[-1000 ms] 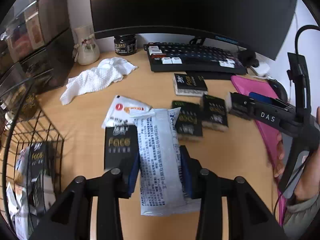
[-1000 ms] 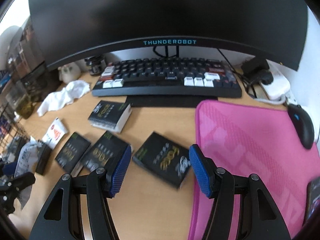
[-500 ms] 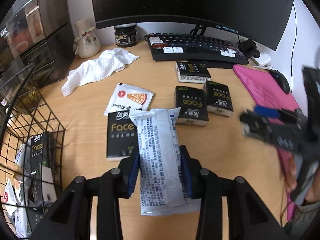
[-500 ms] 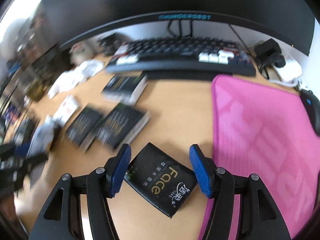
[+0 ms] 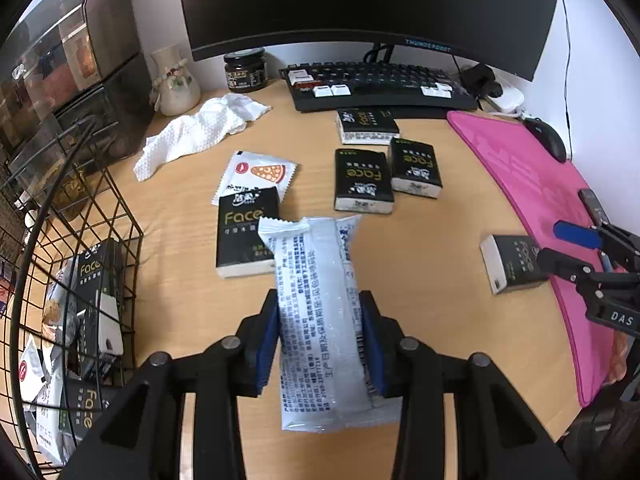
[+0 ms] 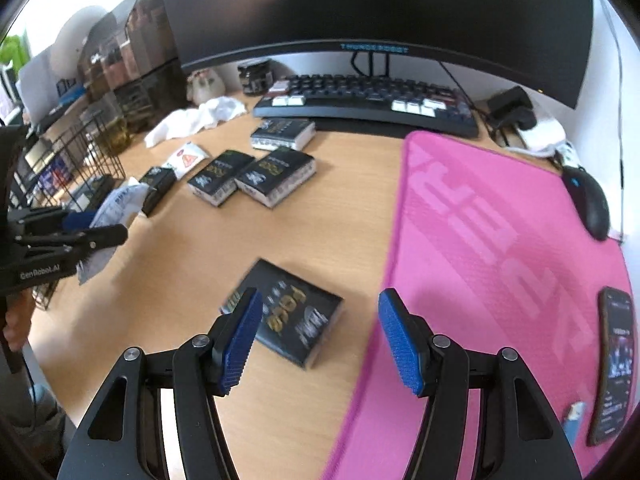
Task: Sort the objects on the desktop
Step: 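Grasp the black Face pack with the right gripper while the left holds the snack packet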
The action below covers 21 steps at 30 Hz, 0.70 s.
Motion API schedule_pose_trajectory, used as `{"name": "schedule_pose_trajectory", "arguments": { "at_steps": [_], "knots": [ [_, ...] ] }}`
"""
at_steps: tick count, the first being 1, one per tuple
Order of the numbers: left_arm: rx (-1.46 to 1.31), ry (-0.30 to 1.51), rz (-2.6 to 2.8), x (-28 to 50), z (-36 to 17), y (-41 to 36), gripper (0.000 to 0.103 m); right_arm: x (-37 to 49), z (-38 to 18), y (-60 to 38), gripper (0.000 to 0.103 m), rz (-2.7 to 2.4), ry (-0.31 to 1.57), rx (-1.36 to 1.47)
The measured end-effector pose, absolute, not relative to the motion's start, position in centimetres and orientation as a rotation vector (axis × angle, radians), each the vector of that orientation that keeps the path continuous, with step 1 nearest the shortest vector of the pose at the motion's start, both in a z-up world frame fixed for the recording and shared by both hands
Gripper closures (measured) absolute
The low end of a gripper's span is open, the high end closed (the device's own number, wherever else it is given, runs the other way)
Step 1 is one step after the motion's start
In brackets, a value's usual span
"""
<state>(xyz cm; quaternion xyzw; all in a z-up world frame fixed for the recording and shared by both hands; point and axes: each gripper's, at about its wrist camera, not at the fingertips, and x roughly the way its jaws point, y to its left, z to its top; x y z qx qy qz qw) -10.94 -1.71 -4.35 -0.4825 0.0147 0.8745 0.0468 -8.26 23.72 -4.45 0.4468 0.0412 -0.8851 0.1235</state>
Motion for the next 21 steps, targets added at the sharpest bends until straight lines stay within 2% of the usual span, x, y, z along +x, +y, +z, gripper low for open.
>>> {"name": "schedule_pose_trajectory", "arguments": {
  "at_steps": [7,15,21],
  "knots": [
    [-1.470,0.062,2.666,-10.5,-4.3,-1.2,0.061,-7.8,-5.1,24.9,0.043,-2.624,0.190,1.361],
    [-1.482,0.064,2.652,-10.7,-4.8,-1.3,0.061,-5.5,-4.7,20.3,0.043,-2.461,0.223,1.283],
    [-1.484,0.055,2.653,-10.9,-4.9,-1.6,0.061,-6.1,-4.8,20.7,0.043,-2.545,0.137,1.298]
  ]
}}
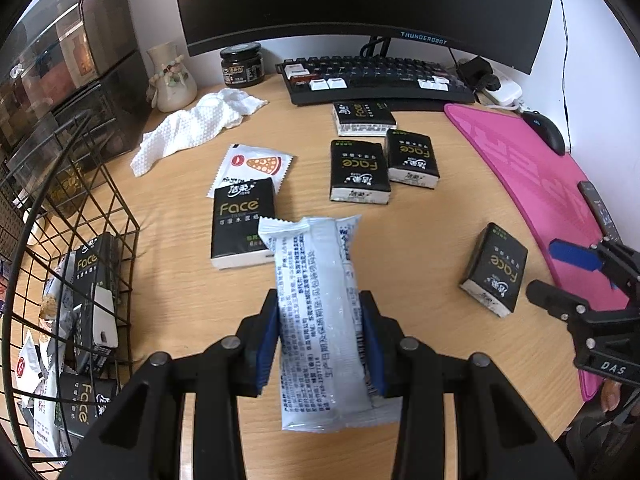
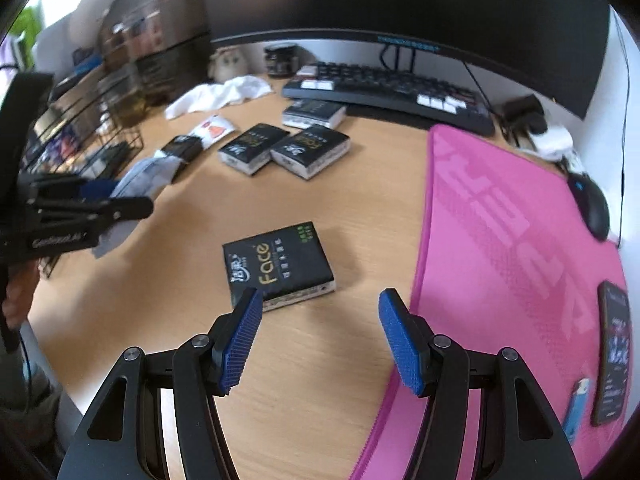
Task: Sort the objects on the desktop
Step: 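Grasp the black Face pack with the right gripper while the left holds the snack packet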
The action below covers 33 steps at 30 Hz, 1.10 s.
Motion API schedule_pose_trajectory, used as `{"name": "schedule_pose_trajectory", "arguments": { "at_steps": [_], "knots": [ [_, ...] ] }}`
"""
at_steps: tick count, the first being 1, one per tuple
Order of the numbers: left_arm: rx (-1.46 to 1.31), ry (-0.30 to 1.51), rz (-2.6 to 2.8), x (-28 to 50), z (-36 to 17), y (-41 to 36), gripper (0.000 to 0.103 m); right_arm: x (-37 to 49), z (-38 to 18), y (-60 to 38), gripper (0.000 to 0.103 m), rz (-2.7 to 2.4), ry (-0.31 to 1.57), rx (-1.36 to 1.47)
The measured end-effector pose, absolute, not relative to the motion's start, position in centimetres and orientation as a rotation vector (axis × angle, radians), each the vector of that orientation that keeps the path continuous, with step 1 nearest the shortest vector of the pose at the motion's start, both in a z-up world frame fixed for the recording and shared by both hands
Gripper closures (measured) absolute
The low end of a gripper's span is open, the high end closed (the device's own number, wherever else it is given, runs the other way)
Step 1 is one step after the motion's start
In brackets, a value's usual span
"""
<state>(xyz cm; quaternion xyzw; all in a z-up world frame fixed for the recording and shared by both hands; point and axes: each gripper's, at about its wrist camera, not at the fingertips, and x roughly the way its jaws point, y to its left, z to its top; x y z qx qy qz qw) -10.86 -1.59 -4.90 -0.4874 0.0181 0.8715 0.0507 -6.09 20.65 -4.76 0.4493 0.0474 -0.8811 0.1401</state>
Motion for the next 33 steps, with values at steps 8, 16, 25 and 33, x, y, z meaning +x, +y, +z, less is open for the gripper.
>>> {"name": "schedule_pose_trajectory", "arguments": {
  "at_steps": [8,16,25,33],
  "knots": [
    [-1.483,0.048,2.658,-10.8,-4.9,-1.8,0.061,-6.0,-5.5,19.0,0.043,-2.460,0.094,1.332],
    [-1.486,0.047,2.652,-10.8,-4.9,-2.0,0.061,-5.8,-5.7,18.7,0.043,-2.364,-0.067,1.361],
    [-1.493,0.039,2.652,-10.9,-4.9,-2.3,0.061,-10.0,-5.5,17.6,0.043,-2.412,-0.132,1.333],
    [-1.501,0.026,2.654,-11.0,-5.1,-3.0,0.061,-10.7,-6.9,14.1,0.042,-2.491,0.061,1.295]
  ]
}}
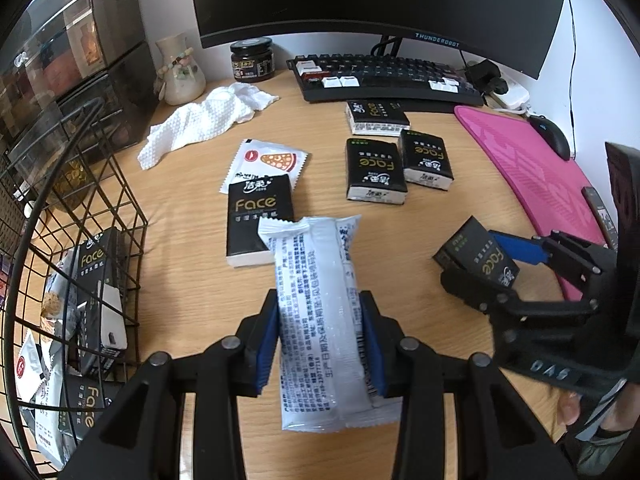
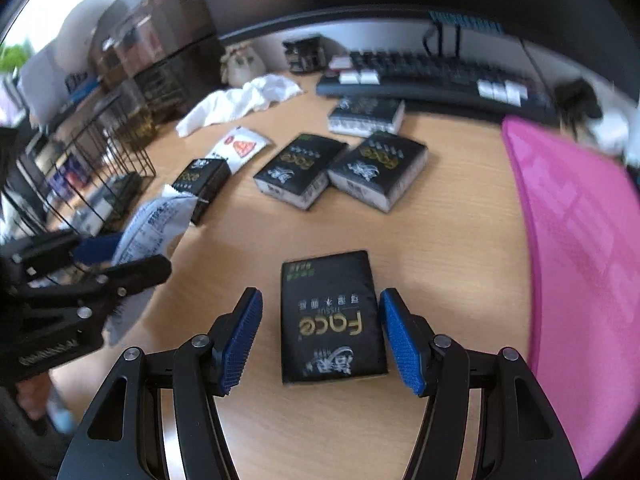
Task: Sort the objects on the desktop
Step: 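Grasp the black Face pack with the right gripper while the left holds the snack packet, then carry both packs over the wire basket and open both grippers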
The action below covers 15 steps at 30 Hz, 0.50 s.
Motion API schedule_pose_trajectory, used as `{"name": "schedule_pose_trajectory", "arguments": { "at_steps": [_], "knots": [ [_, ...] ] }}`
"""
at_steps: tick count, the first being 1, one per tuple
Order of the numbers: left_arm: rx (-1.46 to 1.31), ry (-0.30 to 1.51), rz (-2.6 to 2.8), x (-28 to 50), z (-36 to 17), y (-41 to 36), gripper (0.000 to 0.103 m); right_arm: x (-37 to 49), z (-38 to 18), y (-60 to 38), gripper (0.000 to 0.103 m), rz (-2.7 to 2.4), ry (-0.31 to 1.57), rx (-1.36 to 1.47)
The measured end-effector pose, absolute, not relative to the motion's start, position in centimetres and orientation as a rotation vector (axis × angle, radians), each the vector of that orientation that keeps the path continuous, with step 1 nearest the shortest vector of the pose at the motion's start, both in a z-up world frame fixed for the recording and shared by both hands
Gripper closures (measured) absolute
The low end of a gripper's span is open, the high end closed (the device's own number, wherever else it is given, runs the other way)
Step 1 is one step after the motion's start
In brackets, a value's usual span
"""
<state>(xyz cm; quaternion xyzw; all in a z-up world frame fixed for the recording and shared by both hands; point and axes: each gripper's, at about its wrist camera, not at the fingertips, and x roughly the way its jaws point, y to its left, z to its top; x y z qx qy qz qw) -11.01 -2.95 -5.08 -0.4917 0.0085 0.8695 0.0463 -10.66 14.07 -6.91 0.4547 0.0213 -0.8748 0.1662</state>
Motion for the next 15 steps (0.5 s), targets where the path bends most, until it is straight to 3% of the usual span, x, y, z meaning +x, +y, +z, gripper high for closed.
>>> {"name": "schedule_pose_trajectory", "arguments": {
  "at_steps": [1,3,15],
  "knots": [
    [-1.501,0.025,2.654,-11.0,-5.1,-3.0,0.061,-10.6,-7.0,13.9,0.042,-2.493,0.079,1.287],
    [-1.501,0.023,2.655,-11.0,-5.1,-3.1,0.061,-10.4,-7.0,13.8,0.056,-2.510,0.117,1.274],
    [-1.394,0.013,2.689,-9.3,-2.0,-2.5,0.061,-8.5,-3.6,14.3,0.056,-2.543,0.097,1.167]
  ]
}}
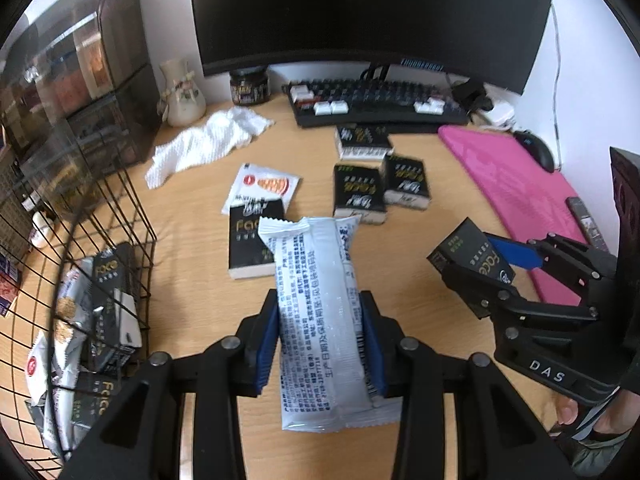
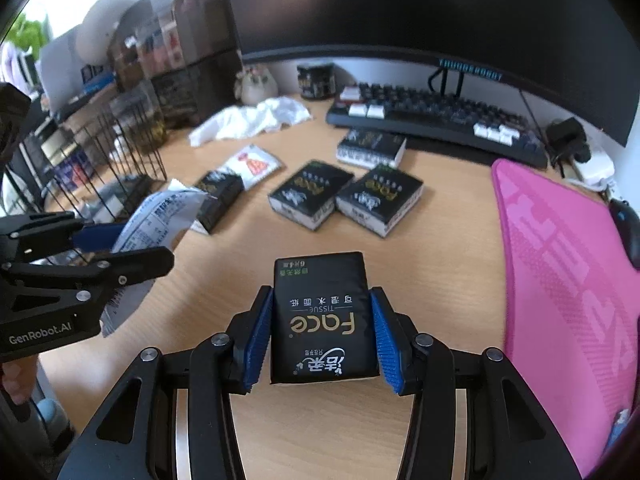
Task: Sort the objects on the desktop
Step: 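Carry both packs over the wire basket and open both grippers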
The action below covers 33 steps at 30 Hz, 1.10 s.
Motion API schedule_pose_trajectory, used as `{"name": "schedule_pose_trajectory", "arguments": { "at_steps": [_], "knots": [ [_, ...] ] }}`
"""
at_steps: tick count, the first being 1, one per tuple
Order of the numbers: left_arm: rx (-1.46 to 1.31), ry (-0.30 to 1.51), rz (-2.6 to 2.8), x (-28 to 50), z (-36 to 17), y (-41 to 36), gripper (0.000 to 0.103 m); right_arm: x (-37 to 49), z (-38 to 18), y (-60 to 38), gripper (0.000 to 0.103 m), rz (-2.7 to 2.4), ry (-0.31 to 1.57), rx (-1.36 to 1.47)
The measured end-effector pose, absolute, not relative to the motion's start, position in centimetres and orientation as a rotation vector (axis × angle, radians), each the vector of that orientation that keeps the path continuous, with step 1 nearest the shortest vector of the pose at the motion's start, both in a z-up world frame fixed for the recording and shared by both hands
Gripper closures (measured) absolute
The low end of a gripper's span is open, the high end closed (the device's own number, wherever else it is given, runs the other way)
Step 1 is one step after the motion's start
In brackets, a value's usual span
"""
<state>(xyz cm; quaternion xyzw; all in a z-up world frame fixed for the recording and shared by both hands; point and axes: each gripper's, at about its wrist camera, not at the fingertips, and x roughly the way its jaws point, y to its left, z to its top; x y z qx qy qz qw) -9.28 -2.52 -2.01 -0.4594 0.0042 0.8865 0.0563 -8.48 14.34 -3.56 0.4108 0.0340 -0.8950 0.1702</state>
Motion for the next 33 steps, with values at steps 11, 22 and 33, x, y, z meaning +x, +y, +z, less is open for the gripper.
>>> {"name": "schedule_pose_trajectory", "arguments": {
  "at_steps": [11,22,33],
  "knots": [
    [-1.202,-0.028,2.801,-5.2,4.4,-4.2,0.061,-4.6,3.5,11.4,0.055,-2.527,0.110,0.942],
    [-1.245,-0.180,3.060,-0.9,6.9,-15.6,0.061,-3.5,7.8,-1.8,0.055,-2.287,0.197,0.754],
    [-1.404,-0.318,3.113,0.3,4.1,-22.7,0.061,-4.2,5.0,-9.6,0.055,-2.145,0.232,0.817]
  ]
}}
